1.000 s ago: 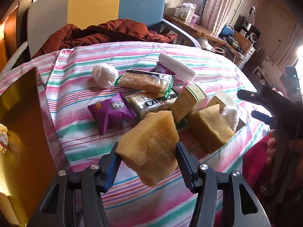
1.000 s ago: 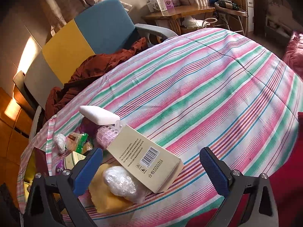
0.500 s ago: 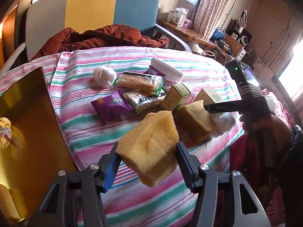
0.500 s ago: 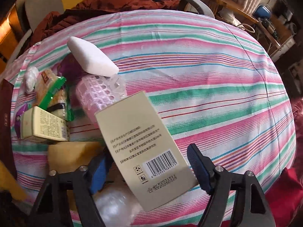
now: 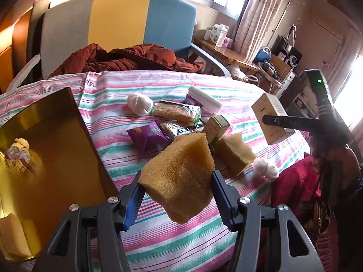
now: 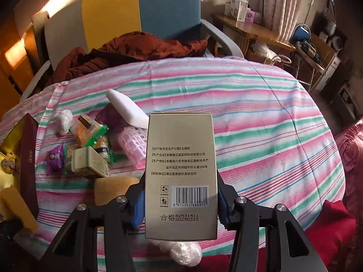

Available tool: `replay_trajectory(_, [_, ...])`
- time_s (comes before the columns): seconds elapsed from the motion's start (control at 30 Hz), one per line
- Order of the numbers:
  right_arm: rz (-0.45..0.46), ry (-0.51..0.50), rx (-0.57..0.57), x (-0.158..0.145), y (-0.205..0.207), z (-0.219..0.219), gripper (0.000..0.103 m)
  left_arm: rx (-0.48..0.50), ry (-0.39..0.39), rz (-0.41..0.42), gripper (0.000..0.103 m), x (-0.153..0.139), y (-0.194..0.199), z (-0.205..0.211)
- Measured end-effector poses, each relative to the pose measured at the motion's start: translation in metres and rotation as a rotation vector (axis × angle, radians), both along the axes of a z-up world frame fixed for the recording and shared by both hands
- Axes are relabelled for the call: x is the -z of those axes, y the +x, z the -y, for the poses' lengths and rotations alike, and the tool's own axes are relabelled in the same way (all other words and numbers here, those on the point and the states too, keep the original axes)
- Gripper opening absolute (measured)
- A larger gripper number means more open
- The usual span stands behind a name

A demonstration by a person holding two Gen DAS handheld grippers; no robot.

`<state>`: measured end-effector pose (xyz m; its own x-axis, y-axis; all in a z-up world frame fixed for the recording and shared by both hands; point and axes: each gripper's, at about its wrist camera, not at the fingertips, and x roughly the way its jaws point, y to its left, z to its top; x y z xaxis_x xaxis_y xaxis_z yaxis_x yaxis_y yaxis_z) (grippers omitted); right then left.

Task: Organize objects
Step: 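Lower the sponge into the gold tray with the left tool while the right tool places the beige box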

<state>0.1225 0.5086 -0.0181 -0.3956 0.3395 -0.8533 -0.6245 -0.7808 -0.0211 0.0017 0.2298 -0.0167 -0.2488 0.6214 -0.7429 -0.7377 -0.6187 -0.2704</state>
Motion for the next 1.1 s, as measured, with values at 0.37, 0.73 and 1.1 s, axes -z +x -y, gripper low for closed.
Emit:
replay_trajectory(0.37, [-0.165, -0.021, -0.356, -0.056, -0.084, 0.129, 0.051, -0.234, 0.066, -0.048, 0.058, -0.031, -0.036, 0.101])
replay_trajectory(0.73, [-0.068, -0.157, -0.617, -0.004, -0.224, 0.260, 0.051, -0.560, -0.009, -0.063, 0.062, -0.005, -0.104, 0.220])
replay_trajectory(1.1, [-0.099, -0.131, -0.593, 0.002, -0.266, 0.284, 0.077, -0.640, -0.083, 0.016, 0.082, 0.035, -0.116, 0.252])
